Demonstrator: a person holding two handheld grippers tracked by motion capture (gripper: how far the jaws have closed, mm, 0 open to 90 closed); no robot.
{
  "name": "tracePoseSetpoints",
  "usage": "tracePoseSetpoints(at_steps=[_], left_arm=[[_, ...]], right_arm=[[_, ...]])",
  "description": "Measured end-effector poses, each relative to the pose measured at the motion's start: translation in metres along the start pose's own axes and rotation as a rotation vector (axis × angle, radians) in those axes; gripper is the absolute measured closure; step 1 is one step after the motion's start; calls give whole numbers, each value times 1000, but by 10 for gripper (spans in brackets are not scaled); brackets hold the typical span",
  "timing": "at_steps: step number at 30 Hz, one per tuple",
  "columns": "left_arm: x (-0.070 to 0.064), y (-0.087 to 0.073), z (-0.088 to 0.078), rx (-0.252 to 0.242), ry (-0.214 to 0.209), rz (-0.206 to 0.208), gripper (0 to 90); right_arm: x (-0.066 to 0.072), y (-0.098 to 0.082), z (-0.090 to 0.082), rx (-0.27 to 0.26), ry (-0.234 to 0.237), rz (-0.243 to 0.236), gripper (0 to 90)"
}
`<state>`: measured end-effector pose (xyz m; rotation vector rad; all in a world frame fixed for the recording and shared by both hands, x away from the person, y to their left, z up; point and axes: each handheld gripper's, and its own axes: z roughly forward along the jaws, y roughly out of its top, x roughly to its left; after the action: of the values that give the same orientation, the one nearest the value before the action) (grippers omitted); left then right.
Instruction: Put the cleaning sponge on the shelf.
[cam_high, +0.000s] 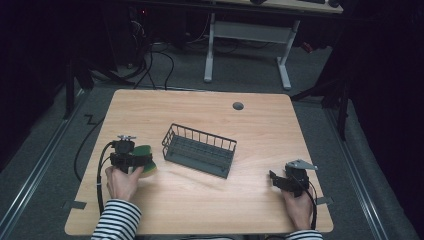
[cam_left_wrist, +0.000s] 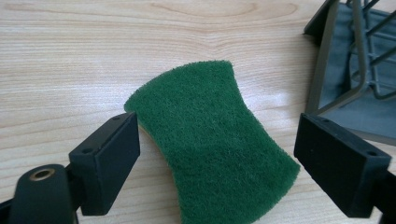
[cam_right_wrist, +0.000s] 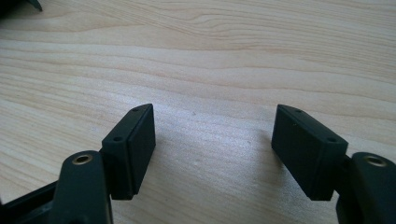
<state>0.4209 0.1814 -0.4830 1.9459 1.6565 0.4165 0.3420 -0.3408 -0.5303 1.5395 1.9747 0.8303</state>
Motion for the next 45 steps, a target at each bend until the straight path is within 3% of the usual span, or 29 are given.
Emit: tracePoseSetpoints(at_steps=[3, 8, 15, 30, 34, 45], left_arm=[[1, 2, 5, 17, -5, -27, 110], [2, 2, 13, 63, 24, -33, 70], [0, 4, 21, 77, 24, -51, 63], [5, 5, 26, 73, 51, -67, 151], [8, 6, 31, 97, 33, -92, 153], [9, 6, 32, 103, 26, -85, 195]], right_arm=[[0, 0, 0, 0, 1, -2, 303], [0, 0, 0, 0, 1, -1, 301], [0, 0, 0, 1, 1, -2, 300], [0, 0, 0, -1, 0, -4, 300], [0, 0, 0, -1, 0, -4, 300], [0, 0, 0, 0, 0, -3, 300]])
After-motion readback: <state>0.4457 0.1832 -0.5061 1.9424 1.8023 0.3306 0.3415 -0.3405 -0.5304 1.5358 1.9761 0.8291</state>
